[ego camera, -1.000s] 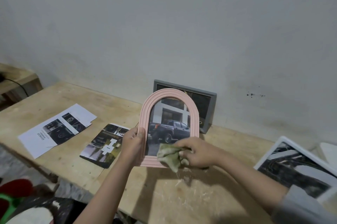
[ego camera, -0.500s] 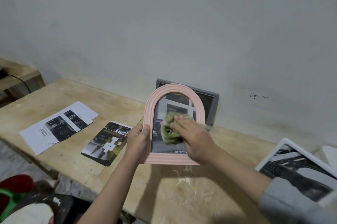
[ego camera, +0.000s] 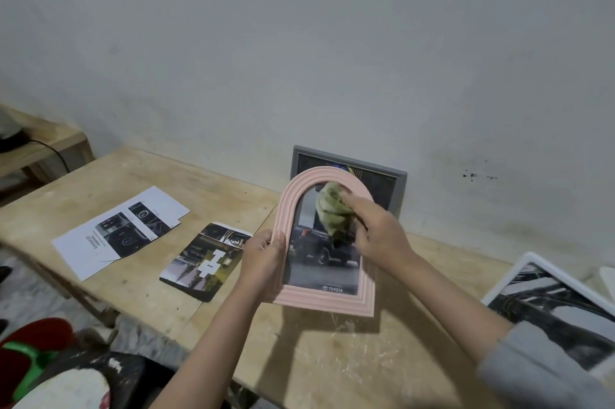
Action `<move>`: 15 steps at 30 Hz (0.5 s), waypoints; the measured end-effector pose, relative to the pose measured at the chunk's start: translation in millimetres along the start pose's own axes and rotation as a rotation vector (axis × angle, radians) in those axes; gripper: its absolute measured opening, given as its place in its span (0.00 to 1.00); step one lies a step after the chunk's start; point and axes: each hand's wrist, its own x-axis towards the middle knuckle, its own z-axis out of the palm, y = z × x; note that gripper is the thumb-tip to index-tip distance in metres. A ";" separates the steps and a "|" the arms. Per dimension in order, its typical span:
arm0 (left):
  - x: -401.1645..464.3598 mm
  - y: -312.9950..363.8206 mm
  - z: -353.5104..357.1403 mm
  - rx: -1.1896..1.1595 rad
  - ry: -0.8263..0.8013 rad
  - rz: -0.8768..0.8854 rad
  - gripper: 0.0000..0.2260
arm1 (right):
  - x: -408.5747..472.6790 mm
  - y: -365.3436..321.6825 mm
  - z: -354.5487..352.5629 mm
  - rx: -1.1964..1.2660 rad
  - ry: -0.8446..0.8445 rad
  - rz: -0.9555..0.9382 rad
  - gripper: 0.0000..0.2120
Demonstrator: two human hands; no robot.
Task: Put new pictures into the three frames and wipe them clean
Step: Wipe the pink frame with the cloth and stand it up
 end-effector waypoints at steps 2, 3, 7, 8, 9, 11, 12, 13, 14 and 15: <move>-6.1 3.6 0.4 -0.007 -0.074 0.017 0.15 | 9.6 7.1 5.8 -0.124 0.003 -0.005 0.29; -7.9 6.3 -0.5 -0.037 -0.102 0.005 0.15 | 11.0 8.1 11.0 -0.171 -0.002 -0.007 0.31; -8.3 8.8 -4.7 -0.044 -0.139 0.026 0.16 | -7.7 -6.5 37.1 -0.183 -0.053 -0.102 0.36; -8.1 6.6 -6.5 -0.052 -0.131 0.033 0.18 | -15.1 -11.7 43.5 -0.165 -0.061 -0.136 0.37; -8.0 3.6 -7.6 -0.087 -0.129 0.027 0.21 | -23.1 -15.9 49.0 -0.146 -0.068 -0.158 0.36; -8.9 -0.6 -11.1 -0.235 -0.118 -0.011 0.21 | -39.0 -26.0 57.7 -0.097 -0.109 -0.201 0.33; -7.8 -3.1 -13.2 -0.276 -0.116 -0.021 0.17 | -47.2 -30.4 60.9 -0.064 -0.138 -0.242 0.31; -5.8 -3.7 -16.8 -0.277 -0.094 -0.032 0.15 | -54.3 -34.4 65.1 -0.041 -0.163 -0.299 0.28; -4.5 -3.5 -19.7 -0.213 -0.063 -0.040 0.16 | -62.0 -37.7 66.9 -0.032 -0.199 -0.339 0.27; -2.7 -2.2 -22.4 -0.115 -0.034 -0.032 0.16 | -67.9 -41.8 68.5 -0.026 -0.240 -0.357 0.27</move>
